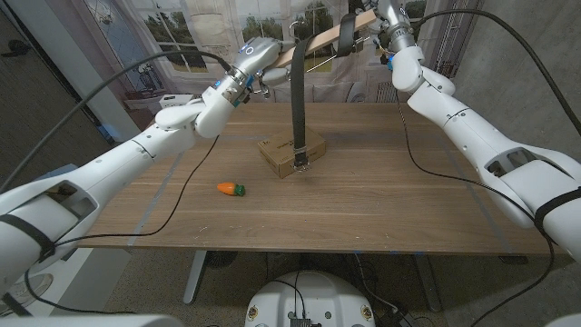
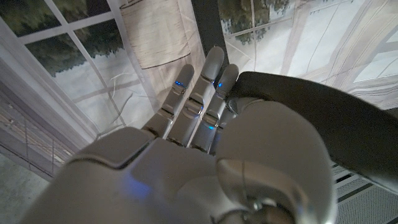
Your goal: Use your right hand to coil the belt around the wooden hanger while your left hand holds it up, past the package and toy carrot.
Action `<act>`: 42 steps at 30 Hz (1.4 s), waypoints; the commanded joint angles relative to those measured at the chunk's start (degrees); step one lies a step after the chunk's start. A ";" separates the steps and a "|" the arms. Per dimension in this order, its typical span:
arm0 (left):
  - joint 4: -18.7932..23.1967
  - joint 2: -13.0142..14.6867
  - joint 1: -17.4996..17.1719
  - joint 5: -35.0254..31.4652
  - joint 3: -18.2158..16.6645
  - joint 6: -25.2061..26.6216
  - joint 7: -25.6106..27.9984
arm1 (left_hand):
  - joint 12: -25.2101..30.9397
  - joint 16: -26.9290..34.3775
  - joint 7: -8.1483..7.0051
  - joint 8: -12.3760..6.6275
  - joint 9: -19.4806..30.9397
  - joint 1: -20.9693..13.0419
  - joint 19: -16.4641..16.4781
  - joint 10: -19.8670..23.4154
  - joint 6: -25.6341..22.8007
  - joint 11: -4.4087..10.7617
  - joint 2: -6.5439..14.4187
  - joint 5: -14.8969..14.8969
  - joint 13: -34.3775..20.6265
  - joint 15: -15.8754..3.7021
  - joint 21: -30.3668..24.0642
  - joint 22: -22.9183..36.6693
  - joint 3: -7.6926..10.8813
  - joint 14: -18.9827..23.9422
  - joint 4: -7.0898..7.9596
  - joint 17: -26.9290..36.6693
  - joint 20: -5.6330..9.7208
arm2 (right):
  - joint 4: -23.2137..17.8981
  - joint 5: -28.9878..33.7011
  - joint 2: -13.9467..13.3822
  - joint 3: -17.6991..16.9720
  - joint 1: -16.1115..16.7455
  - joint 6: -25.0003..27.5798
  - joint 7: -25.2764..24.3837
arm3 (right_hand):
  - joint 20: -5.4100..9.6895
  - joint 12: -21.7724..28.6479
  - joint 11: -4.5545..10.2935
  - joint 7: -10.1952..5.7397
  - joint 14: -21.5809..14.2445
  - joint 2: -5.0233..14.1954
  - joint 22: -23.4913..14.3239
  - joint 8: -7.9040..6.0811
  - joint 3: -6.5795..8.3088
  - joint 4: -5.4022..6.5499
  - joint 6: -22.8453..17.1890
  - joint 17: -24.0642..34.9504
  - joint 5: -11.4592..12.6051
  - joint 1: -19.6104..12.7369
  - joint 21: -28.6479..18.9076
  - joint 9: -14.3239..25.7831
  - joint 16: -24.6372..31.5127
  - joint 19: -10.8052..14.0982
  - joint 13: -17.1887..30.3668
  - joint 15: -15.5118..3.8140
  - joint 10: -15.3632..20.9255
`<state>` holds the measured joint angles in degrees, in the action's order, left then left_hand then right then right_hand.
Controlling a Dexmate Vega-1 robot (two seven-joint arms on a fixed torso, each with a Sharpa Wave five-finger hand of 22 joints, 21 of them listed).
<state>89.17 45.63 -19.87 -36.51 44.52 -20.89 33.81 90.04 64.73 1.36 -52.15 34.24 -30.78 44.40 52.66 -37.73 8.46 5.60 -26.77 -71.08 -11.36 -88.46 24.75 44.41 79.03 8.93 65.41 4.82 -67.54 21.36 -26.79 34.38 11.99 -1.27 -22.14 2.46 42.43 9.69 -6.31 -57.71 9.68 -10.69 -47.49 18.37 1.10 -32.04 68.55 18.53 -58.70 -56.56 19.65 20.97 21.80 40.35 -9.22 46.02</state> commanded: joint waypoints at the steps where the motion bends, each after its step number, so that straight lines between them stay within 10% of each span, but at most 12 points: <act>1: -3.88 -3.94 2.54 4.19 -1.97 0.88 -6.72 | 0.18 0.18 0.29 -0.29 -0.22 0.71 0.37 0.14 -0.17 0.62 0.32 0.16 -0.18 0.05 -0.31 0.04 0.48 0.36 0.13 0.24 2.53 | 7.13 -9.97 3.05 1.10 2.14 -12.14 1.23 | 1.02 -0.18 -0.11 2.18 0.11 0.39 0.02 -6.52 0.38 0.09 -1.99 0.12 0.48 -0.30 -0.39 16.17 -0.02 -0.45 0.07 -3.70 -0.15; 18: -5.83 -6.98 8.42 3.12 2.01 11.35 -20.87 | 0.21 0.28 0.29 -0.69 -0.51 0.57 0.24 -0.02 -0.05 0.38 0.20 0.36 -0.17 0.08 -0.39 -0.11 0.67 0.21 -0.23 0.29 2.47 | 3.98 -16.09 3.63 -0.57 13.20 -20.25 -0.86 | 0.81 -0.18 -0.35 2.42 0.05 0.45 0.03 -6.62 0.52 0.12 -2.00 0.15 0.39 -0.28 -0.51 16.24 0.02 -0.59 0.06 -3.66 -0.15; 42: -5.42 -12.71 6.66 -3.29 4.23 29.09 -7.25 | 0.30 0.14 0.17 -1.11 -0.85 0.33 0.51 0.43 -0.15 0.69 0.17 0.56 -0.19 0.11 -0.63 -0.11 0.79 0.24 -0.41 -0.04 2.65 | -9.36 -19.54 0.49 -4.43 26.02 -18.42 -0.06 | 0.70 -0.01 -0.60 2.65 -0.19 0.43 0.03 -6.80 0.75 -0.01 -2.26 0.23 0.32 -0.42 -0.70 16.27 0.22 -0.66 0.13 -3.67 0.16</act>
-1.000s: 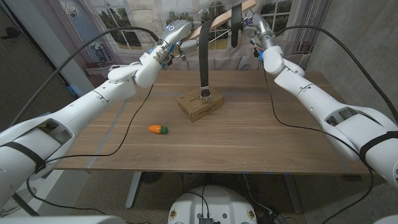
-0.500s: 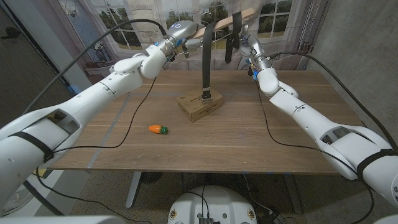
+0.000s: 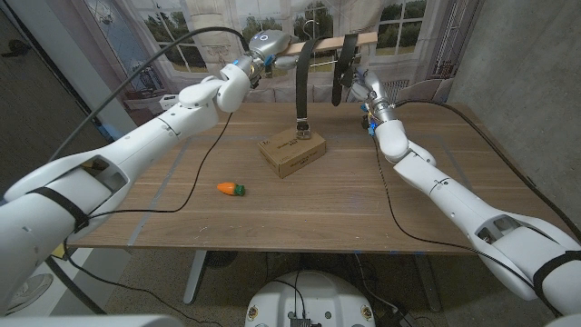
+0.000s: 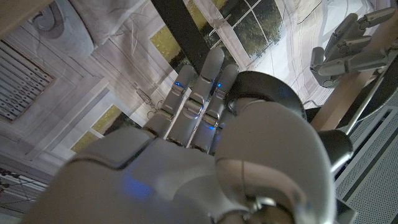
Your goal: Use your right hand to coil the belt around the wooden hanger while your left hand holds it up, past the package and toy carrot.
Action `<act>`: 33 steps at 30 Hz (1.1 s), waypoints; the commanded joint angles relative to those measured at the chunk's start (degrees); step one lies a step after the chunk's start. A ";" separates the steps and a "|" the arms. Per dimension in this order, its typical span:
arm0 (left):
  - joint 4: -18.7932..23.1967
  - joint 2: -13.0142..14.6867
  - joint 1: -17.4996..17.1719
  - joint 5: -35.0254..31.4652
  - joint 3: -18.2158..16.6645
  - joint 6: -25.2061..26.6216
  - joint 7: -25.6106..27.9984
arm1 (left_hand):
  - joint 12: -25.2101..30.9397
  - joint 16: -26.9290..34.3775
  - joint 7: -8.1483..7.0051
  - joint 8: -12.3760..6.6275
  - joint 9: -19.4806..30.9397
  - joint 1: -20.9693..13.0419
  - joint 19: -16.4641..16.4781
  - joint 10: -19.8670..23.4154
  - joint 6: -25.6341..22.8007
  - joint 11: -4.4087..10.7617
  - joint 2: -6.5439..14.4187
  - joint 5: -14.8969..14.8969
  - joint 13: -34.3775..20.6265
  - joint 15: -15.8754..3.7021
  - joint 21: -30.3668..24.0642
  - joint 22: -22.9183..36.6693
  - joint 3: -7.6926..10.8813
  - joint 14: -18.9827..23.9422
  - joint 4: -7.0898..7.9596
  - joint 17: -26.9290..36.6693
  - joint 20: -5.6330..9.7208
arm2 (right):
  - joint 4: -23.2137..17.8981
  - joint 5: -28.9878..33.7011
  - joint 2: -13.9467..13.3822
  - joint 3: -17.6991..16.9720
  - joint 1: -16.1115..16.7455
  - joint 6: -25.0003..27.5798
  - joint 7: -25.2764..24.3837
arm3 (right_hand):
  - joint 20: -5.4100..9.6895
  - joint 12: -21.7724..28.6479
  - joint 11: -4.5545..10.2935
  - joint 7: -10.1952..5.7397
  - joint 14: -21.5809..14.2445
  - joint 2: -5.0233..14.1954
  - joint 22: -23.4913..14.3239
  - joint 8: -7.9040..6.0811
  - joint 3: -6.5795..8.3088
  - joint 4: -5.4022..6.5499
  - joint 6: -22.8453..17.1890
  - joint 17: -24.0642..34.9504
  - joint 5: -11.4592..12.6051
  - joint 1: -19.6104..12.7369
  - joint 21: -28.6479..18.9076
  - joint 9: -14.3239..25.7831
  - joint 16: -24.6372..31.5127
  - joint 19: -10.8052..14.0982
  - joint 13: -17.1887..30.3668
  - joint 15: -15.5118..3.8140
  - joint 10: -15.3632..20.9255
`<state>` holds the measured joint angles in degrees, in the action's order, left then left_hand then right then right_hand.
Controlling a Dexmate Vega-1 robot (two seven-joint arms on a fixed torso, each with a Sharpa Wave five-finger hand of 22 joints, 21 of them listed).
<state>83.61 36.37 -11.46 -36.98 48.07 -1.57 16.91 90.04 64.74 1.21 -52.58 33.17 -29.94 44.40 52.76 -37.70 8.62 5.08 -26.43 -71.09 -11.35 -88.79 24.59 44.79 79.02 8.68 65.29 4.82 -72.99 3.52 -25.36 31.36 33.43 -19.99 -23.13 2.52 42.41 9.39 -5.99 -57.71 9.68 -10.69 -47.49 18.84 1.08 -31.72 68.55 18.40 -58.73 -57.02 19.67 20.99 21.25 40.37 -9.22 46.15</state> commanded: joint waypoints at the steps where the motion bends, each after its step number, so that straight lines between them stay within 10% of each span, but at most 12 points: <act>1: -0.06 -3.90 -2.04 -2.83 0.64 10.37 11.16 | 0.30 0.26 0.34 -0.76 0.33 -0.54 0.52 0.37 -0.12 0.60 0.71 0.23 -0.18 0.07 -0.31 0.06 0.42 0.36 -0.17 0.19 2.69 | -4.27 -1.76 -1.01 -1.54 4.84 0.47 0.95 | 0.65 -0.01 -0.36 2.21 -0.19 0.42 0.04 -6.77 0.29 0.01 -2.61 0.23 0.43 -0.39 -0.25 16.19 0.20 -0.12 0.03 -3.67 0.09; 28: 2.19 -8.90 -4.34 -2.22 1.94 26.84 23.54 | 0.29 1.32 0.35 -1.80 0.72 -0.99 1.58 0.91 -0.43 1.26 1.46 0.97 -0.21 -0.03 -0.51 0.17 0.45 0.63 -0.26 1.14 3.19 | -12.65 -3.73 -3.80 -4.92 12.28 0.80 1.27 | 0.30 -0.01 -0.65 2.49 -0.39 0.38 0.07 -6.74 0.47 -0.21 -2.72 0.26 0.38 -0.46 -0.48 15.92 0.44 -0.10 -0.22 -3.64 0.44; 33: 2.76 -9.18 -3.78 -2.95 3.18 30.10 22.09 | 0.28 1.42 0.30 -1.81 0.65 -1.05 1.60 0.87 -0.41 1.41 1.52 1.06 -0.22 -0.06 -0.52 0.18 0.44 0.58 -0.31 1.25 3.24 | -17.28 0.56 -3.42 -6.52 16.42 3.70 -5.76 | 0.24 0.03 -0.76 2.66 -0.42 0.42 0.07 -6.76 0.51 -0.25 -2.89 0.27 0.36 -0.47 -0.55 15.80 0.50 -0.02 -0.16 -3.66 0.42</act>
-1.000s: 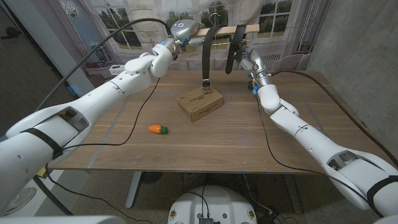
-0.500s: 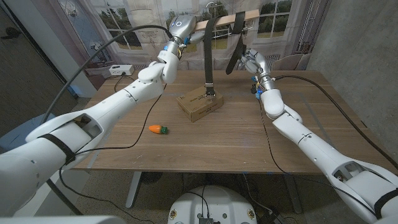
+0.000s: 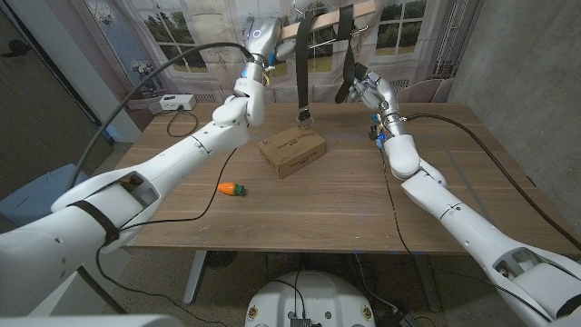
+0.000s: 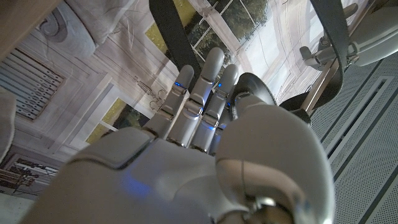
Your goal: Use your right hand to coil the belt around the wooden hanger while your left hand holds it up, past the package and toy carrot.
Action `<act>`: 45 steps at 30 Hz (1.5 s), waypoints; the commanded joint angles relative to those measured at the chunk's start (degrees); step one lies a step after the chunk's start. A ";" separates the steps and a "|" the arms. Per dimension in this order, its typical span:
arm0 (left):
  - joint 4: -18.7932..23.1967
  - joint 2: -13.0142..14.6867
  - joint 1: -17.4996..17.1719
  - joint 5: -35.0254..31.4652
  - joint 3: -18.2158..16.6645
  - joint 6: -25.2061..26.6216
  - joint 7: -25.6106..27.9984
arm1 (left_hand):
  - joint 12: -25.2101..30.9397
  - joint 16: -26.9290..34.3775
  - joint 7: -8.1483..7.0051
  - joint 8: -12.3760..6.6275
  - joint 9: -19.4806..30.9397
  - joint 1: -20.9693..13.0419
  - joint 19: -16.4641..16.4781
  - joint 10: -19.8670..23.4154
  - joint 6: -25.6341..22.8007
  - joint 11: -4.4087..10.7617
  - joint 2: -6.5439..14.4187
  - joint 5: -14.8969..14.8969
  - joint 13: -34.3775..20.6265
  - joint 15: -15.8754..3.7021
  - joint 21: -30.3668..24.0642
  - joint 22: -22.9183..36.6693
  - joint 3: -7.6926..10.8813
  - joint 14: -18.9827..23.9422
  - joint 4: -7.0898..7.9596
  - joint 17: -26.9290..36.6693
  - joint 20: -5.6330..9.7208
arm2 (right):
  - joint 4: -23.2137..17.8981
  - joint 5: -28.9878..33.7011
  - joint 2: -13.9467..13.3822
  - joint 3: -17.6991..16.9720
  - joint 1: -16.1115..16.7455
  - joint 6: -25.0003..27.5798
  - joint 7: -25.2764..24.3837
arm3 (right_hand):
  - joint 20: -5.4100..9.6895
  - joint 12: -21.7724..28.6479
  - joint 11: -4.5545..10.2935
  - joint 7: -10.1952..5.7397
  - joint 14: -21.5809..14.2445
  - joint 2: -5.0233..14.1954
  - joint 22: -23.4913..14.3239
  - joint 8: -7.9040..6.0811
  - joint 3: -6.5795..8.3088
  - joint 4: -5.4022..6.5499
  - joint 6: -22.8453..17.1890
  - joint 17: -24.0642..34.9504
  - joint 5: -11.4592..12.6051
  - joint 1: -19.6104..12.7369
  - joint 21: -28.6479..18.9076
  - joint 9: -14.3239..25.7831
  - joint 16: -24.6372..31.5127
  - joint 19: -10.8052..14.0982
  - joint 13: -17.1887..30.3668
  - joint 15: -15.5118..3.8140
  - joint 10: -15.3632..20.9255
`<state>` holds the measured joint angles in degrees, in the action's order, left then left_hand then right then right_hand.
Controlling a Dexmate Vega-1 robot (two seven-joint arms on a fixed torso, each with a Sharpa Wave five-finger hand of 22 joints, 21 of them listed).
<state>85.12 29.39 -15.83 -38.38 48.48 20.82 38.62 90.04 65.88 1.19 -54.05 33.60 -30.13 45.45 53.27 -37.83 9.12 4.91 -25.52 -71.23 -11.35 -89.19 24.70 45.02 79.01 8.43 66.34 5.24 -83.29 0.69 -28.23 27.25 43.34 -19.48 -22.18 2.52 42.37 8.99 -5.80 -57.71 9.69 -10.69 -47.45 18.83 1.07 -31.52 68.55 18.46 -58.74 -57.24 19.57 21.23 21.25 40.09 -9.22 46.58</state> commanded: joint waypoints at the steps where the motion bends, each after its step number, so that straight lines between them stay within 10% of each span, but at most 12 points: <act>1: 1.33 -2.22 0.66 -1.71 2.98 8.23 0.28 | 0.29 0.31 0.37 -0.37 0.20 -0.88 0.53 0.36 -0.34 0.93 1.70 0.18 -0.07 -0.06 -0.13 0.10 0.20 0.58 -0.07 0.24 2.81 | -8.30 5.08 -0.02 -2.77 7.66 4.69 -9.36 | 0.10 0.04 -0.36 2.55 -0.48 0.43 0.08 -6.83 0.54 -0.26 -3.17 0.28 0.32 -0.50 -0.38 15.89 0.30 0.09 0.02 -3.68 0.09; 7: 0.65 -2.72 1.09 -2.32 3.97 9.64 1.51 | 0.29 0.44 0.26 -0.37 0.09 -0.96 0.52 0.30 -0.35 0.92 1.78 0.31 -0.08 -0.06 -0.15 0.12 0.17 0.61 -0.11 0.36 2.80 | -14.23 15.87 5.83 -2.78 12.90 17.78 -25.09 | -1.02 0.23 -1.15 3.35 -1.62 0.44 0.13 -7.12 0.83 -0.87 -3.91 0.43 0.48 -1.08 -0.84 15.85 0.95 1.23 -0.59 -3.76 1.43; 16: 0.10 -3.06 1.83 -1.78 4.88 9.16 1.59 | 0.30 0.36 0.26 -0.42 0.00 -1.05 0.53 0.24 -0.36 0.93 1.85 0.52 -0.08 -0.01 -0.16 0.14 0.09 0.47 -0.16 0.22 2.86 | -9.00 31.56 15.53 -0.60 12.26 30.07 -41.82 | -1.96 0.39 -1.92 4.03 -2.77 0.20 0.29 -7.29 1.17 -1.52 -4.92 0.21 0.84 -1.52 -1.21 15.47 1.44 2.43 -1.30 -3.67 2.94; 20: 0.38 -2.97 1.77 -1.48 4.96 9.37 1.32 | 0.31 0.65 0.28 -0.42 -0.05 -1.11 0.54 0.25 -0.26 0.94 1.90 0.65 -0.08 -0.07 -0.14 0.14 0.05 0.57 -0.18 0.52 2.84 | 0.46 46.84 32.70 -14.42 14.06 15.48 -41.82 | -2.41 0.17 -2.16 4.43 -2.97 -0.12 0.38 -7.17 1.36 -1.93 -5.62 0.11 1.08 -1.73 -1.19 14.86 1.46 2.64 -1.94 -3.60 3.41; 25: 1.57 -2.40 1.46 -0.89 4.83 9.76 0.13 | 0.35 0.69 0.30 -0.37 -0.28 -1.20 0.57 0.41 -0.28 0.97 2.01 0.82 -0.08 -0.06 -0.11 0.06 0.01 0.50 -0.21 0.53 2.91 | 11.91 69.26 54.19 -40.69 9.37 -10.50 -41.82 | -2.89 -0.27 -2.32 4.49 -3.20 -0.46 0.45 -6.84 1.55 -2.34 -6.16 -0.43 1.38 -1.80 -0.89 13.99 1.20 2.15 -2.99 -3.46 4.03; 45: 6.01 -0.64 2.26 3.13 4.92 15.33 -13.85 | 0.33 0.90 0.45 -0.29 -0.75 -1.46 0.57 0.07 -0.31 0.95 2.25 1.32 -0.08 -0.13 -0.16 0.10 -0.14 0.25 -0.29 0.75 3.07 | 13.28 75.76 54.19 -43.14 3.12 -28.04 -41.82 | -1.84 -1.22 -1.15 3.08 -1.76 -0.08 0.33 -5.49 0.75 -2.30 -6.05 -0.13 1.53 -0.82 0.07 11.62 1.13 -0.50 -3.72 -3.51 2.93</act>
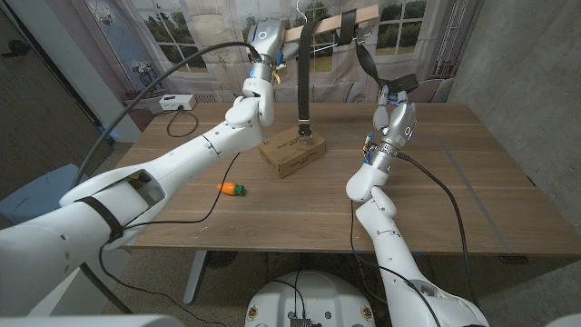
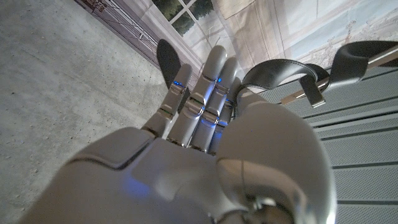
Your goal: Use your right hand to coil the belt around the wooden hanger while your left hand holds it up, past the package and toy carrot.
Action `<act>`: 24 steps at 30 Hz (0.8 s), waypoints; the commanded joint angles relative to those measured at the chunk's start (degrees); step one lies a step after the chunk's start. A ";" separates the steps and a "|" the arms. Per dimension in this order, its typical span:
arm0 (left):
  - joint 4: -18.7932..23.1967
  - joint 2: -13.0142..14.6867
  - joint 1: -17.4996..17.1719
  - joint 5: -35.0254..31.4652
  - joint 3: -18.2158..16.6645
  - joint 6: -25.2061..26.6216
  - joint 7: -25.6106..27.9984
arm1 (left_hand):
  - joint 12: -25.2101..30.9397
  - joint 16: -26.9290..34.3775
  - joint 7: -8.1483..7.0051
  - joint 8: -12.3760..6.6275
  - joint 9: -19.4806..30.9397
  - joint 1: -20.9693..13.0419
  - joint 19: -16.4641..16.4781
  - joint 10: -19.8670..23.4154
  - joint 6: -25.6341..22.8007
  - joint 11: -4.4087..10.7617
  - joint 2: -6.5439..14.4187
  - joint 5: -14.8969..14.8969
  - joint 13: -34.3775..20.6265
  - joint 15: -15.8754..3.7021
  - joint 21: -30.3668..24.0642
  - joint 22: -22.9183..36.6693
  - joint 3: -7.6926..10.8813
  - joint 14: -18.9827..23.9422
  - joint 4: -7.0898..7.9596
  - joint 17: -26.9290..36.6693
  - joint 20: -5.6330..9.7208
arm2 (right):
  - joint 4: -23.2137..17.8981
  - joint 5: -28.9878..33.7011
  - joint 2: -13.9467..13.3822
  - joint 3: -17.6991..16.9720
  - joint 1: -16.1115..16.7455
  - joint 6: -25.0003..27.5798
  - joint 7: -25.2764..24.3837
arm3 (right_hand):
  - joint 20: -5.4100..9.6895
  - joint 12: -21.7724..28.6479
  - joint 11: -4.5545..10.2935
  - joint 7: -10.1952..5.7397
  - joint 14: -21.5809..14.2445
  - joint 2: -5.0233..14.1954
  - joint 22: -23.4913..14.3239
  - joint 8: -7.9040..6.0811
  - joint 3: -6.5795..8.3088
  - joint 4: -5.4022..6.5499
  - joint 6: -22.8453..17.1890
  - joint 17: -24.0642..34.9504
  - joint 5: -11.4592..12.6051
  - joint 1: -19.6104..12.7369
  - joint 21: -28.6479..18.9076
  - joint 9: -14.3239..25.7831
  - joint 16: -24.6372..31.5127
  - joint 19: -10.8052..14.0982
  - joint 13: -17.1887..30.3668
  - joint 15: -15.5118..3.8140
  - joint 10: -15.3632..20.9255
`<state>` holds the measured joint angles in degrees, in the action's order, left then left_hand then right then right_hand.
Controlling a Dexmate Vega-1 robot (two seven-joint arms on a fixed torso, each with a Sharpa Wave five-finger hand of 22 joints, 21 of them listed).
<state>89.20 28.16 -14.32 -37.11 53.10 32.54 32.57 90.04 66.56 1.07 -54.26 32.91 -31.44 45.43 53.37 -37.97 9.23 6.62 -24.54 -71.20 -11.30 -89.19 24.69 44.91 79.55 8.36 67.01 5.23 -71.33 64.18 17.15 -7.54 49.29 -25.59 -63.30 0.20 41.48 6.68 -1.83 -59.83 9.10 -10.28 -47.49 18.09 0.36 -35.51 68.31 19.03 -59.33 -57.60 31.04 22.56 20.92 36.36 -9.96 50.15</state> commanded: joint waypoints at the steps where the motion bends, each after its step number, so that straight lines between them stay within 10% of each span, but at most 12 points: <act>1: 1.87 0.60 0.90 2.00 0.36 3.79 -8.21 | 0.34 0.31 0.56 -0.07 -0.06 -0.15 0.59 0.01 -0.15 0.96 0.55 0.36 -0.11 -0.18 -0.16 0.10 -0.04 -0.19 -0.23 0.17 3.07 | 1.08 13.31 8.81 -8.52 -2.96 -22.95 -0.70 | 0.64 -0.39 1.18 -1.02 0.48 0.47 -0.08 -5.39 1.48 -1.63 -2.02 0.02 0.97 -0.23 0.48 0.06 -0.29 -0.31 -0.05 -2.82 -0.71; 9: 1.64 0.73 3.95 1.06 3.36 8.08 -15.82 | 0.34 0.35 0.58 -0.02 -0.31 -0.35 0.43 -0.16 -0.26 1.03 0.66 0.63 -0.12 -0.20 -0.24 0.26 -0.07 -0.30 -0.34 0.24 3.09 | -1.26 22.63 7.51 -8.96 -5.26 -27.21 -0.70 | 1.32 -0.69 1.42 -1.31 0.92 0.35 -0.08 -5.29 1.30 -1.61 -2.14 -0.46 1.01 0.09 0.62 -0.33 -0.85 -0.53 -0.66 -2.86 -0.55; 24: 1.08 3.01 12.87 -3.40 11.91 11.21 -36.57 | 0.33 0.19 0.29 0.61 -1.63 -0.68 0.02 -0.72 -0.75 1.07 0.36 1.06 -0.13 -0.18 -0.03 0.06 -0.22 -0.79 -0.60 0.21 3.17 | -3.22 23.02 -6.98 5.46 -7.47 -15.53 -0.70 | 1.71 -0.89 1.80 -1.81 0.68 0.05 -0.05 -5.24 1.17 -1.92 -2.65 -0.78 1.23 0.30 0.51 -0.99 -1.27 0.22 -1.41 -2.94 0.01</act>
<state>90.81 29.87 -7.08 -37.32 59.48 41.99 9.16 89.88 66.34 1.23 -53.95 31.42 -31.65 45.43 53.42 -37.88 9.28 7.18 -23.65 -71.19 -11.05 -89.19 24.70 44.58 78.48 8.02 66.81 5.23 -73.30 85.47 16.99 -8.73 43.50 -45.96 -63.96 1.54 40.59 7.20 -1.82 -58.93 9.25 -10.23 -49.80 17.94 0.20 -35.51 67.54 19.81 -59.17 -57.16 30.03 21.39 20.88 35.03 -9.64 50.67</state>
